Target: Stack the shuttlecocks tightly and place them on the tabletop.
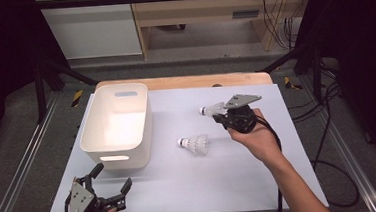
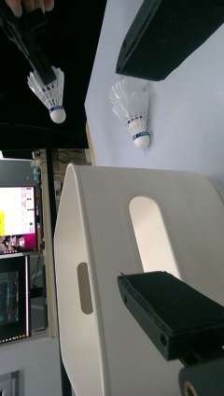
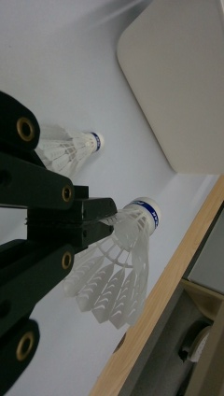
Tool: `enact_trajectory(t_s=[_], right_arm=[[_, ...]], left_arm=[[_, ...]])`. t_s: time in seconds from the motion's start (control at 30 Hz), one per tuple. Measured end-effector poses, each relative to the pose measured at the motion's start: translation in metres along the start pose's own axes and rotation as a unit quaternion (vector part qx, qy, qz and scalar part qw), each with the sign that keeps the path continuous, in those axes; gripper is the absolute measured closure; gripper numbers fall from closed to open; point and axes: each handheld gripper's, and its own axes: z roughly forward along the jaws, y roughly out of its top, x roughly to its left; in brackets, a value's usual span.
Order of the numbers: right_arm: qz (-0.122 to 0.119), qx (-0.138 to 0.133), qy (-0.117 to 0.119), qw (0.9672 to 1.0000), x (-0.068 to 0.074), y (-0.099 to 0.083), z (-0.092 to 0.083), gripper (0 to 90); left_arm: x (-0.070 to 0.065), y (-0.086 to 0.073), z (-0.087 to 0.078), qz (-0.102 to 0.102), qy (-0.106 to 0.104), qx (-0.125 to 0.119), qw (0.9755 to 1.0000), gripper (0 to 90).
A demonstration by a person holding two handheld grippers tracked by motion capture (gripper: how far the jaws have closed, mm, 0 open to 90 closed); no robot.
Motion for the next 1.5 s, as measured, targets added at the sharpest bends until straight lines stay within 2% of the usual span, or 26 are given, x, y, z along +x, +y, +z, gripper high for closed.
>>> enact_trajectory(t_s=[0.2,0.4,0.53,0.63,1.0,1.5], right_arm=[[0.012,-0.015,-0.006,0.9998,-0.007,-0.020,-0.022,90.0],[0.019,-0.017,-0.012,0.9996,-0.012,-0.034,-0.036,90.0],[0.016,-0.015,-0.012,0.9997,-0.012,-0.044,-0.042,90.0],[0.020,-0.016,-0.009,0.9996,-0.011,-0.053,-0.044,90.0],[0.032,-0.018,-0.004,0.9993,-0.009,-0.084,-0.047,90.0],[0.045,-0.032,-0.005,0.9985,-0.006,-0.109,-0.056,90.0]], left_arm=[[-0.001,-0.001,-0.001,0.002,0.001,0.001,1.0000,1.4],[0.002,-0.001,-0.001,-0.002,0.005,0.000,1.0000,1.4],[0.000,0.000,-0.001,0.008,0.005,0.002,1.0000,1.4],[0.002,0.000,-0.001,0.001,0.009,0.000,1.0000,1.4],[0.003,-0.002,-0.002,0.001,0.015,0.005,0.9999,1.4],[0.006,-0.002,-0.003,0.001,0.014,-0.001,0.9999,0.4]])
